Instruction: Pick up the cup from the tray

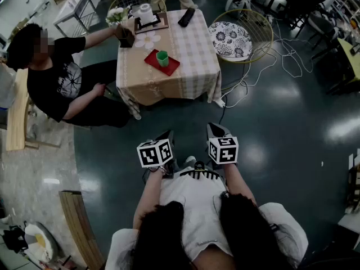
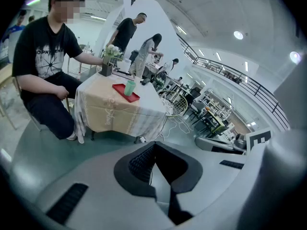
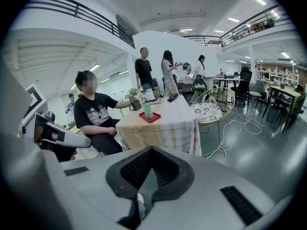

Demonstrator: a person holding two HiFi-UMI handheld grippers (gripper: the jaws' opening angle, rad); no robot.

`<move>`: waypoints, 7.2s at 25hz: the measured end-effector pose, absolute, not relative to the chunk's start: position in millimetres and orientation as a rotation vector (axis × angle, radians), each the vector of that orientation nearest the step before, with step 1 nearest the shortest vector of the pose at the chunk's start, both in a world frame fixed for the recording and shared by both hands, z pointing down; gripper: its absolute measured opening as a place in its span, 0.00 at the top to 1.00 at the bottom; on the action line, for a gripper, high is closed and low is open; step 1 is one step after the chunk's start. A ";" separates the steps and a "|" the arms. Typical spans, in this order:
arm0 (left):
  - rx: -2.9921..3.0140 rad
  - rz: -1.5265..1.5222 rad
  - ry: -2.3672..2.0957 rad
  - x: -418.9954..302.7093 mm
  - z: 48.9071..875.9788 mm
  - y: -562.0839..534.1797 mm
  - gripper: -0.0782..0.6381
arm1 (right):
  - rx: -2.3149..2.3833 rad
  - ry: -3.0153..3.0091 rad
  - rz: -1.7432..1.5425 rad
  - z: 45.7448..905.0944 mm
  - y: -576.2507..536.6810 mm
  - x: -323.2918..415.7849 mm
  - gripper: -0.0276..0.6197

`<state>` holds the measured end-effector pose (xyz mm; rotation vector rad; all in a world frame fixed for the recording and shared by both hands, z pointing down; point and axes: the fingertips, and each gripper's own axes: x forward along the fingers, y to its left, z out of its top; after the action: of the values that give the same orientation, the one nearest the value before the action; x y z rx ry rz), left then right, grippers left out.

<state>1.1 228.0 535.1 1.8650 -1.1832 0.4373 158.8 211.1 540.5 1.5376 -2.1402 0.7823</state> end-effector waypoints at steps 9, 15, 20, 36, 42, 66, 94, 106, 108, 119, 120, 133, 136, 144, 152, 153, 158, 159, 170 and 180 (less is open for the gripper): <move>1.868 0.429 -1.196 4.3 532.0 225.5 0.88 | 1.551 -2.133 0.783 539.2 210.0 167.5 0.94; 1.856 0.439 -1.201 6.8 533.0 229.1 0.88 | 1.549 -2.145 0.839 541.6 211.4 169.5 0.94; 1.848 0.443 -1.206 7.9 534.4 228.8 0.88 | 1.501 -2.173 0.891 546.3 209.7 165.1 0.94; 1.832 0.417 -1.229 -9.5 539.3 179.4 0.88 | 1.405 -2.285 0.836 534.9 154.0 134.9 0.51; 1.820 0.402 -1.235 -19.7 538.1 138.7 0.88 | 1.390 -2.288 0.809 527.5 112.8 127.1 0.48; 1.808 0.443 -1.224 -79.8 546.0 -42.2 0.88 | 1.340 -2.205 0.782 532.4 -46.7 59.8 0.41; 1.749 0.525 -1.182 -138.1 571.4 -143.4 0.88 | 0.988 -2.115 0.532 582.9 -176.1 -24.8 0.35; 1.715 0.548 -1.168 -125.4 579.3 -165.8 0.88 | 0.732 -2.010 0.469 626.7 -186.3 -39.9 0.35; 1.706 0.548 -1.172 -125.8 580.7 -167.4 0.88 | 0.706 -1.986 0.482 633.4 -184.8 -38.7 0.35; 1.684 0.548 -1.182 -122.9 585.4 -173.8 0.88 | 0.657 -1.981 0.494 637.0 -183.4 -38.1 0.43; 1.684 0.549 -1.179 -121.5 585.8 -173.4 0.88 | 0.662 -1.984 0.502 635.3 -183.7 -37.5 0.43; 1.726 0.586 -1.121 -97.8 591.6 -181.5 0.88 | 0.946 -1.978 0.635 617.0 -210.5 27.1 0.43; 1.743 0.602 -1.101 -88.8 591.3 -184.6 0.88 | 1.020 -1.926 0.663 617.7 -215.2 57.5 0.43; 1.767 0.629 -1.053 -65.4 591.7 -193.2 0.88 | 1.117 -1.843 0.718 630.6 -218.0 111.5 0.43; 1.759 0.652 -1.029 -54.7 597.0 -195.7 0.88 | 1.131 -1.836 0.750 644.3 -216.3 115.8 0.43; 1.760 0.655 -1.028 -53.8 597.4 -196.1 0.88 | 1.131 -1.840 0.749 644.5 -216.5 116.2 0.43; 1.759 0.669 -1.022 -49.8 601.9 -195.9 0.88 | 1.108 -1.847 0.747 646.2 -217.3 114.0 0.43; 1.762 0.671 -1.019 -48.4 602.2 -196.1 0.88 | 1.112 -1.840 0.754 647.4 -217.0 113.5 0.43; 1.779 0.682 -1.011 -43.4 600.0 -194.8 0.88 | 1.258 -1.895 0.816 620.7 -228.4 115.1 0.36; 1.827 0.627 -1.022 -44.6 581.6 -191.6 0.88 | 1.474 -2.076 0.819 548.0 -235.2 111.0 0.37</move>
<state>-44.6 -191.6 581.6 1.8274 -1.0221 0.6268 111.0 -235.2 548.0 1.4736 -2.0765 0.8189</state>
